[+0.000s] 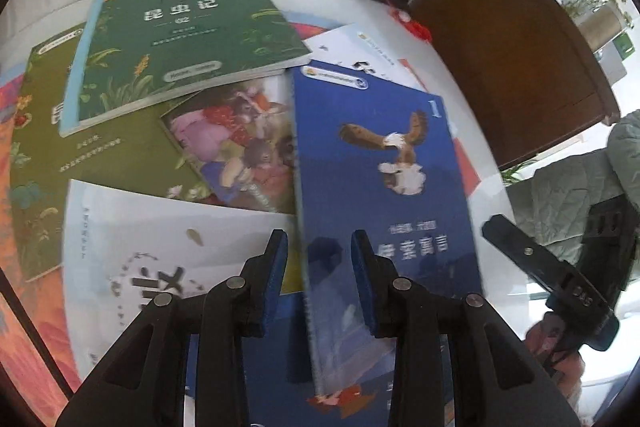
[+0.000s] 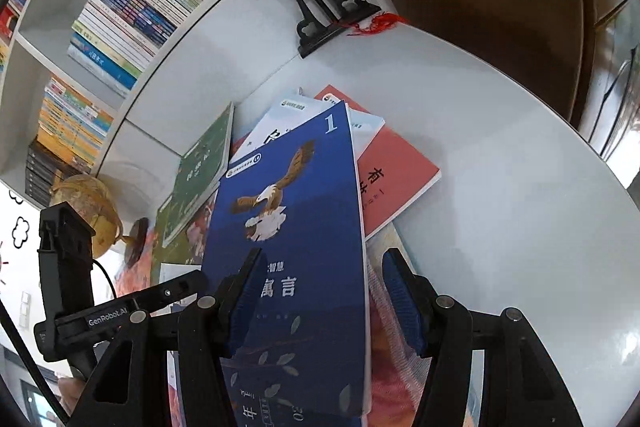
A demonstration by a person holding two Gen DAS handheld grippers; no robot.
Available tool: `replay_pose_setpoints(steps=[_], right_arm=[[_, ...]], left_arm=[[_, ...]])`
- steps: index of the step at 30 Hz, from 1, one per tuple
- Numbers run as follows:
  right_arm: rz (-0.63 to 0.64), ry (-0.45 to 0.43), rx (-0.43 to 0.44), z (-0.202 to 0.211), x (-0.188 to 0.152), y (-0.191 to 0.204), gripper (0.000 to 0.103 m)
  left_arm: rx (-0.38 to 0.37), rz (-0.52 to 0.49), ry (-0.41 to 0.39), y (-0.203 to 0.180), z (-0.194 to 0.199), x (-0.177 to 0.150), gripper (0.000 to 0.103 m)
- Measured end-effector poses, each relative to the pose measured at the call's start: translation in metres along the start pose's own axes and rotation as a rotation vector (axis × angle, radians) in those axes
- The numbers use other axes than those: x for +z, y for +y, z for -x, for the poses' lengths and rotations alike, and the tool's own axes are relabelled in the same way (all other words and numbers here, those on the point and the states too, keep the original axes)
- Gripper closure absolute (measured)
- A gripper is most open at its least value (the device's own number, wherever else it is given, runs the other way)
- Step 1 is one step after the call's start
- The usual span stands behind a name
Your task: Organize books
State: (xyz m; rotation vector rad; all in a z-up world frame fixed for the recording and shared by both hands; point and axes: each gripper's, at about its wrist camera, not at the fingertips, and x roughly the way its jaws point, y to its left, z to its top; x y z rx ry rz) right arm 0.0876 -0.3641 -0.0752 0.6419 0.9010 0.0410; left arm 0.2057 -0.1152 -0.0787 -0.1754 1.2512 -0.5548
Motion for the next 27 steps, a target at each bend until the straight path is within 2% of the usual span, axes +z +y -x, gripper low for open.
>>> replay_pose_setpoints(steps=[8,13,16,19,20,22,25,27], right_arm=[[-0.002,0.076,0.066,-0.025,0.0,-0.013,0.045],[-0.053,0.052,0.133,-0.029,0.003,-0.023,0.045],[-0.039,0.066,0.107,-0.027,0.002,-0.021,0.053],[-0.023,0.095,0.087,-0.027,0.004,-0.023,0.067],[-0.024,0.1,0.085,-0.027,0.004,-0.025,0.073],[-0.03,0.104,0.095,-0.027,0.004,-0.027,0.076],[0.016,0.104,0.061,-0.026,0.004,-0.02,0.077],[0.036,0.098,0.071,-0.023,0.003,-0.016,0.083]], left_arm=[[-0.07,0.03,0.01,0.0,-0.004,-0.004,0.072],[-0.106,0.034,0.027,0.004,-0.005,-0.001,0.072],[-0.123,0.053,0.026,0.007,-0.005,-0.001,0.072],[-0.103,0.034,0.023,0.003,-0.007,0.002,0.071],[-0.102,0.03,0.026,0.002,-0.008,0.003,0.067],[-0.115,0.043,0.031,0.001,-0.009,0.005,0.065],[-0.118,0.062,0.029,0.002,-0.005,0.003,0.065],[-0.123,0.075,0.017,0.007,0.001,-0.001,0.065]])
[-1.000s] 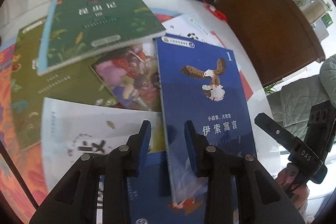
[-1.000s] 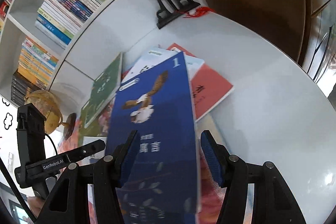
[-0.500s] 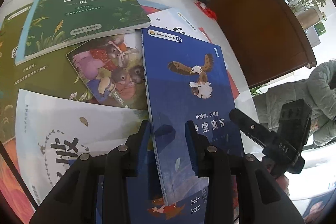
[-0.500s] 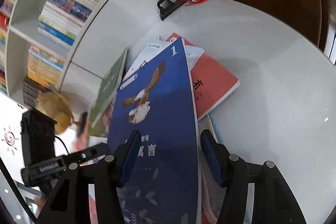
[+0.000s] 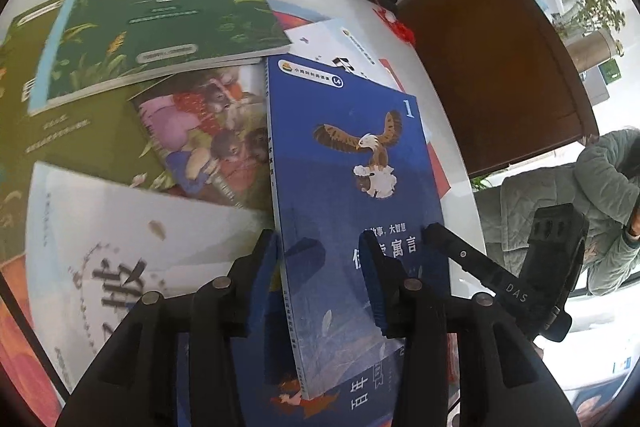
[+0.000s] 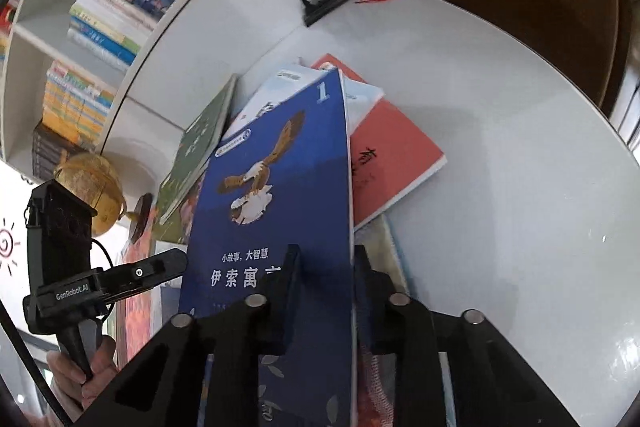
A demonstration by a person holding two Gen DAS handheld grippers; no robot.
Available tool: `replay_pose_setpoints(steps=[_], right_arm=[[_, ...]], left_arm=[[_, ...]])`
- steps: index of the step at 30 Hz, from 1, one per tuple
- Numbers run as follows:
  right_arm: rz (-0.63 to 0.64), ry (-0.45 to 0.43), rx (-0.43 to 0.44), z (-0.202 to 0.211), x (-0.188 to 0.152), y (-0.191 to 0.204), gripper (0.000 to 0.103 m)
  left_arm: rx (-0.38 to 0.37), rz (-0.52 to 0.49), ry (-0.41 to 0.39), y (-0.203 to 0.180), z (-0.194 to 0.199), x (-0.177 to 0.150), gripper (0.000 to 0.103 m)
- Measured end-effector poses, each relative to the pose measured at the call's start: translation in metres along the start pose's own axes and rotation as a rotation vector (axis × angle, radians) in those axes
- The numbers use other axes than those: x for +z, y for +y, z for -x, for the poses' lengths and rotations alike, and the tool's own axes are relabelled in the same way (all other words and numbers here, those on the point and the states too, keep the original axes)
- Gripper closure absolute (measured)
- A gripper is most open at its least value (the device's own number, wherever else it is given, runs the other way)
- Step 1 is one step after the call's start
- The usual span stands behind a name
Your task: Organize books
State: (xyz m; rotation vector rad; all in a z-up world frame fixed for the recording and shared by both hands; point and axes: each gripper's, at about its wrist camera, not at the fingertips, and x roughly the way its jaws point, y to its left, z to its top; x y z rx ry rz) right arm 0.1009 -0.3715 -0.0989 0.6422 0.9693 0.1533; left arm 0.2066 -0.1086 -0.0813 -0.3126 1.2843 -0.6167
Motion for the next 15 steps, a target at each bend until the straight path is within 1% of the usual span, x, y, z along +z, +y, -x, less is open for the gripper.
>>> replay_pose_setpoints(steps=[2,4,8,11,12,15], right_arm=[[0.0,-0.013,0.021,0.004,-0.001,0.002,0.085],[0.024,-0.002,0.011,0.005,-0.003,0.008,0.085],[0.11,0.009,-0.008,0.011,-0.007,0.033,0.086],[0.209,0.012,-0.062,0.015,-0.014,0.059,0.086],[0.226,0.016,-0.059,0.016,-0.017,0.066,0.086],[0.22,0.045,-0.018,0.013,-0.025,0.077,0.086]], left_arm=[[-0.043,0.032,-0.007,0.008,0.006,-0.005,0.065],[-0.054,0.038,-0.001,0.011,0.009,-0.009,0.065],[-0.026,0.005,-0.014,0.011,0.021,-0.019,0.065],[-0.003,-0.009,-0.023,0.012,0.027,-0.024,0.065],[0.008,-0.011,-0.028,0.013,0.03,-0.025,0.065],[0.032,-0.002,-0.055,0.026,0.042,-0.033,0.065]])
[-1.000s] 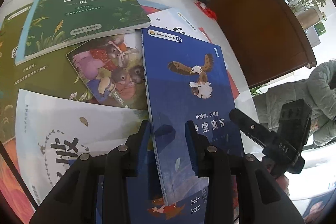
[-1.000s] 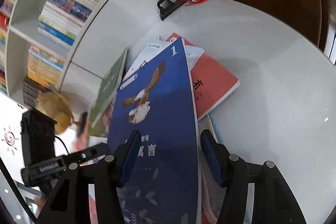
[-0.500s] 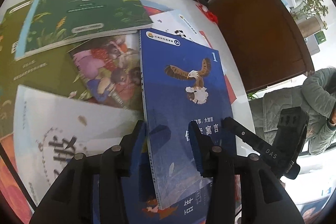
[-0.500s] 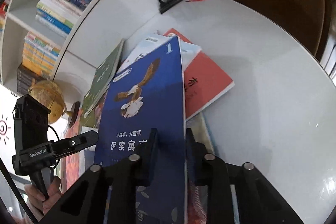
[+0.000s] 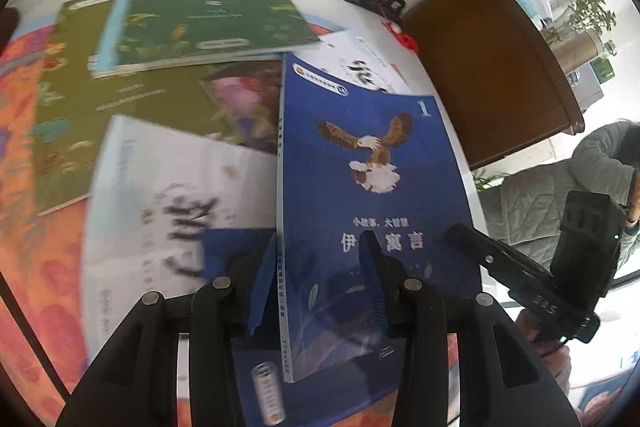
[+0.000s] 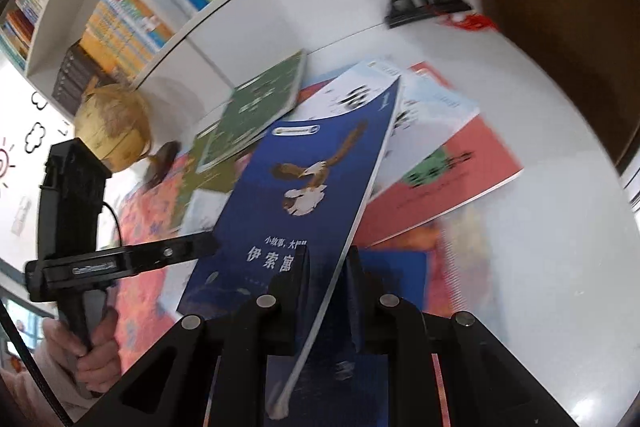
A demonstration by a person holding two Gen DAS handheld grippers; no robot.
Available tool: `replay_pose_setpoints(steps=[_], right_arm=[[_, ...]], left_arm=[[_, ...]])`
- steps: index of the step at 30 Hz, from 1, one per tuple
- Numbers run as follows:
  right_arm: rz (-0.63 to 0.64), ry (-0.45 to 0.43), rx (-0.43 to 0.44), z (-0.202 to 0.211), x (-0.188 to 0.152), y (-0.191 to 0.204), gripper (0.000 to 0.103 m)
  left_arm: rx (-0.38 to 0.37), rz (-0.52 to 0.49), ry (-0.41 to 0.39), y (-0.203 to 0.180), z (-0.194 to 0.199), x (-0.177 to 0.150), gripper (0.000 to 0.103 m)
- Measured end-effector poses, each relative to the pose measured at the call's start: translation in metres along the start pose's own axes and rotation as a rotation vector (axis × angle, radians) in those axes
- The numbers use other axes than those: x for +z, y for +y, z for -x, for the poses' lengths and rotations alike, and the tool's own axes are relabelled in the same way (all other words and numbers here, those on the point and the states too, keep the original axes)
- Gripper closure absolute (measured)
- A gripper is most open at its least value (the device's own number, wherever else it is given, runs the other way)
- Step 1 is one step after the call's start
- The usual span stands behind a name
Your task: Organize books
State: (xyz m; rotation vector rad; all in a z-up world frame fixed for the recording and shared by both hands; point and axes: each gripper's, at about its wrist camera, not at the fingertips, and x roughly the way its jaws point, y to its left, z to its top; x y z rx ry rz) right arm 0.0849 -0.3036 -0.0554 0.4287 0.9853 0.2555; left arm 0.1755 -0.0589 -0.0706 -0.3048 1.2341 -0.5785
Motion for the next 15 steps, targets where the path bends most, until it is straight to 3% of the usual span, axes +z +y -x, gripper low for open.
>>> replay_pose_setpoints(steps=[2,7,15], right_arm=[[0.001,0.01,0.021,-0.004,-0.005,0.01,0.086],[0.02,0.052,0.083,-0.026,-0.024,0.047,0.086],[0.005,0.149,0.172,-0.063,-0.061,0.101,0.086]], left_arm=[[-0.007,0.023,-0.003,0.014,0.008,-0.006,0.065],[0.068,0.05,0.006,0.046,0.034,-0.032,0.065],[0.124,0.146,-0.012,0.109,0.085,-0.079,0.065]])
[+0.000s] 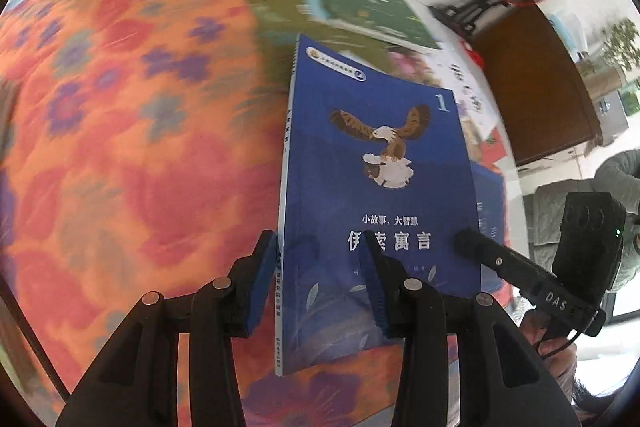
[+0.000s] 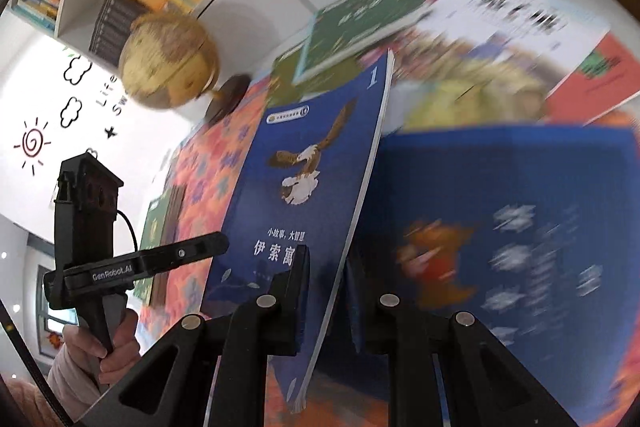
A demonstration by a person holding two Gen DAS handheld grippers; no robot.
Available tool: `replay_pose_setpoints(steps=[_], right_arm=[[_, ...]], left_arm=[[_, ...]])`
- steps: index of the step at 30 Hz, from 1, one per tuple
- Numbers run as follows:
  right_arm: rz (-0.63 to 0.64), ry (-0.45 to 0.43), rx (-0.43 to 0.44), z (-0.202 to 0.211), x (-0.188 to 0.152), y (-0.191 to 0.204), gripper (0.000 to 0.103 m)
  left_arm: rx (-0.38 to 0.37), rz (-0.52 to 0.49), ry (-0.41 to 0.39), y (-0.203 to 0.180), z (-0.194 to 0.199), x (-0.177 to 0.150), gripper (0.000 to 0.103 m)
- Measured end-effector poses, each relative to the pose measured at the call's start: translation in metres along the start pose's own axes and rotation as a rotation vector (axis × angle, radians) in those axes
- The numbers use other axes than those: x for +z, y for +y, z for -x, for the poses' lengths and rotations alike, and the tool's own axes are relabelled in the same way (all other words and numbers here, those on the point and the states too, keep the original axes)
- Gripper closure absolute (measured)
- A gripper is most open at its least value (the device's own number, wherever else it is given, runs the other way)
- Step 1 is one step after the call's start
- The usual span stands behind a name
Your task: Organize books
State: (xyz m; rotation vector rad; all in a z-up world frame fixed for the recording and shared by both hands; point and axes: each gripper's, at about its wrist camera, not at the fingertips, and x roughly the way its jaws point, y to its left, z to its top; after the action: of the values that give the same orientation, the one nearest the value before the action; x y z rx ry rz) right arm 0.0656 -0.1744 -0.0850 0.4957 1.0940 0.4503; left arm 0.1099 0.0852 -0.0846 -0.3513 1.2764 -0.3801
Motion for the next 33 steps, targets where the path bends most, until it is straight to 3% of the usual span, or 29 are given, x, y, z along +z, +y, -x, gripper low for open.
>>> replay_pose_setpoints(steps=[4,6,10,25,30,32,33], right_arm=[[0.0,0.036,-0.02,-0.023,-0.014,0.017,0.085],[-0.024,0.031,-0.008,-0.027,-0.018,0.015,0.085],[-0.076,0.045,0.023,-0.024,-0.024,0.006,0.085],[-0.163,0.041,0.081,-0.018,-0.046,0.0,0.084],[-0.201,0.034,0.129,-0.017,-0.05,-0.011,0.084],[-0.199,0.041,0.133,-0.017,-0.048,-0.011,0.084],[-0.195,0.045,0.128,-0.018,-0.046,-0.009,0.084]], left_arm=[[0.004,0.018,-0.012,0.023,0.007,-0.005,0.065],[-0.03,0.02,-0.007,0.031,0.008,-0.007,0.065],[-0.027,0.006,0.004,0.042,0.002,-0.009,0.065],[-0.242,-0.067,0.089,0.062,-0.007,0.007,0.061],[-0.255,-0.081,0.106,0.061,-0.008,0.009,0.061],[-0.212,-0.098,0.107,0.055,-0.006,0.009,0.067],[-0.155,-0.12,0.108,0.05,-0.005,0.008,0.072]])
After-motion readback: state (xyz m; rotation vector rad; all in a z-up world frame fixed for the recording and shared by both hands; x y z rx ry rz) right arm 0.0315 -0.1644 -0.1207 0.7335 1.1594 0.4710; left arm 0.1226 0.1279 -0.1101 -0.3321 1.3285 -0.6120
